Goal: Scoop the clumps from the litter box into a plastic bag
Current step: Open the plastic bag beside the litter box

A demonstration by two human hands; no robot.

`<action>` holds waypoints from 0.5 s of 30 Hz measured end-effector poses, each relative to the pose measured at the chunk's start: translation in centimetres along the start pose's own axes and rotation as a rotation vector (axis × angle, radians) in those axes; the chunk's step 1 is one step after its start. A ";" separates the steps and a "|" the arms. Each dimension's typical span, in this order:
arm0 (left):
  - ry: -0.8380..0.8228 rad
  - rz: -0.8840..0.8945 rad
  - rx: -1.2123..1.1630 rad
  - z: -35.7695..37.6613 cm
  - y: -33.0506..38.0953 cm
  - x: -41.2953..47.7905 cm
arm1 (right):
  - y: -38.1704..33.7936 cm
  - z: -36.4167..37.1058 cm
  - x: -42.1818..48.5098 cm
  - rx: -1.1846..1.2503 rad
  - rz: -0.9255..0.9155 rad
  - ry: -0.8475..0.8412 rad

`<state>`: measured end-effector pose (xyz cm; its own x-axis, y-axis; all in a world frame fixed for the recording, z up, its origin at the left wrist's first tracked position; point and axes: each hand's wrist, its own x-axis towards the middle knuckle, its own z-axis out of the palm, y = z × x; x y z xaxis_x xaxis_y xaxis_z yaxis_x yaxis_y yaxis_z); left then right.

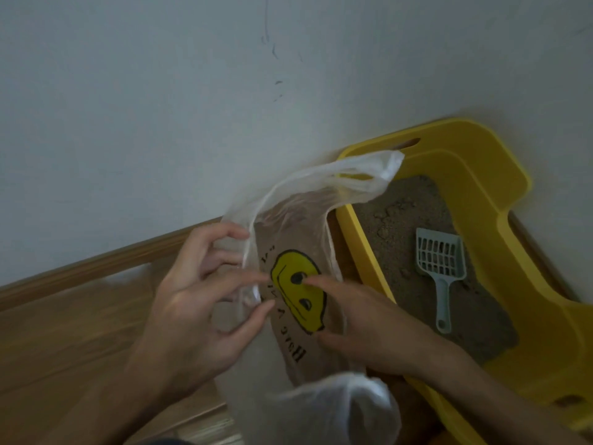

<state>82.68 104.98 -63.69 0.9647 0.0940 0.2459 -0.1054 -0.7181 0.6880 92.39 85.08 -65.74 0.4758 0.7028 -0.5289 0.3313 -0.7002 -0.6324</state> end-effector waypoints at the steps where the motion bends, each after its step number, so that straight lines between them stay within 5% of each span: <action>1: -0.008 -0.032 -0.003 -0.3 -0.1 -0.2 | 0.0 0.1 0.1 0.068 -0.012 -0.001; 15: -0.354 -0.350 0.361 -1.6 0.5 -0.2 | -0.7 -1.1 0.7 0.034 -0.068 0.096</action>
<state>82.10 105.70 -62.32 0.9553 0.1765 -0.2372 0.2611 -0.8800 0.3968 93.43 85.91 -65.04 0.5300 0.7318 -0.4284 0.3382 -0.6457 -0.6845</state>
